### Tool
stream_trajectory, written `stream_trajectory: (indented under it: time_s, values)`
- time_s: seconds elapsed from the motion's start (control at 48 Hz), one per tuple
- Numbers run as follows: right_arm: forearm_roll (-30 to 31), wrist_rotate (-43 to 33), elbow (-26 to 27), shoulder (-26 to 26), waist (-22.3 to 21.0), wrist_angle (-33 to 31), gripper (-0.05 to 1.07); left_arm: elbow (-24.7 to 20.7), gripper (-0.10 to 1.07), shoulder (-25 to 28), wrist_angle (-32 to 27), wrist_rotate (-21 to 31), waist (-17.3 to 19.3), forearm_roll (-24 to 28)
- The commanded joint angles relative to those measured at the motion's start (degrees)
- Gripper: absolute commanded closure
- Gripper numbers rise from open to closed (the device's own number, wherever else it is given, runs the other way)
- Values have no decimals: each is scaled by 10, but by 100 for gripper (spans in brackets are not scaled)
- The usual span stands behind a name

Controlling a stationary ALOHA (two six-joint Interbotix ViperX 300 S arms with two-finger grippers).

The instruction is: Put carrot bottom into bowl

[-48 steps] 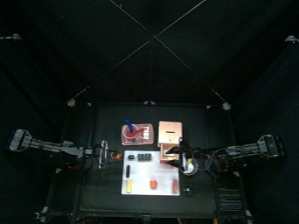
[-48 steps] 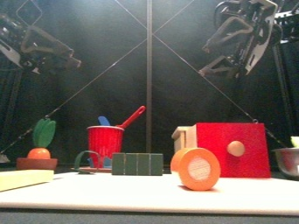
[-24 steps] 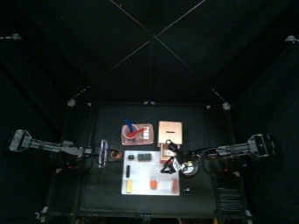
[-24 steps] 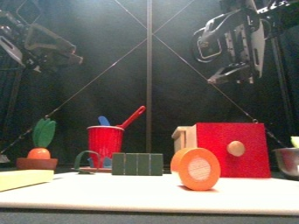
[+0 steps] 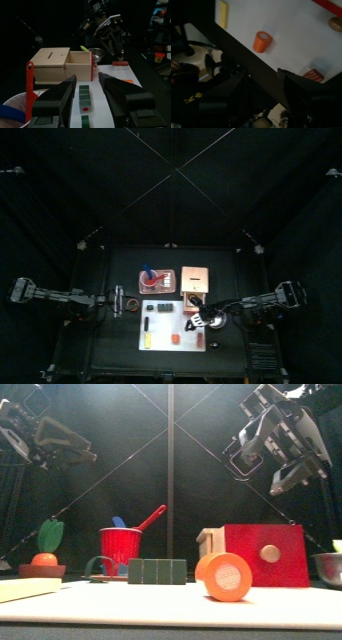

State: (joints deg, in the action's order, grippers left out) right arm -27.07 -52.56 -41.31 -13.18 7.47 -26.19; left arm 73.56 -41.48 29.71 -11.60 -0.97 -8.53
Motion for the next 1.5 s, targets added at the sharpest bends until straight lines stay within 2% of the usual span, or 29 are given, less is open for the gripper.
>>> stream_trajectory:
  time_s: [0.0, 0.125, 0.271, 0.479, 0.708, 0.979, 1.146, 1.479]
  values:
    - [64, -69, 47, 20, 14, -31, 18, -9, 18, 2, 6, -2, 3, 4]
    - [132, -167, 87, 61, 32, -63, 18, -8, 18, 1, 6, -1, 6, 4]
    - [193, -266, 124, 100, 47, -69, 17, -4, 18, 1, 5, -1, 13, 3]
    - [257, -364, 156, 152, 62, -70, 11, 6, 18, 1, 4, -1, 15, 4]
    - [255, -390, 185, 193, 68, -70, -2, 11, 18, 1, 4, -2, 21, 6]
    - [225, -395, 229, 252, 69, -85, -1, 11, 18, 1, 4, -3, 28, 24]
    - [224, -396, 252, 269, 75, -130, -1, 12, 18, 1, 4, -3, 28, 30]
    - [217, -396, 272, 294, 78, -140, 0, 19, 18, 1, 3, -2, 28, 31]
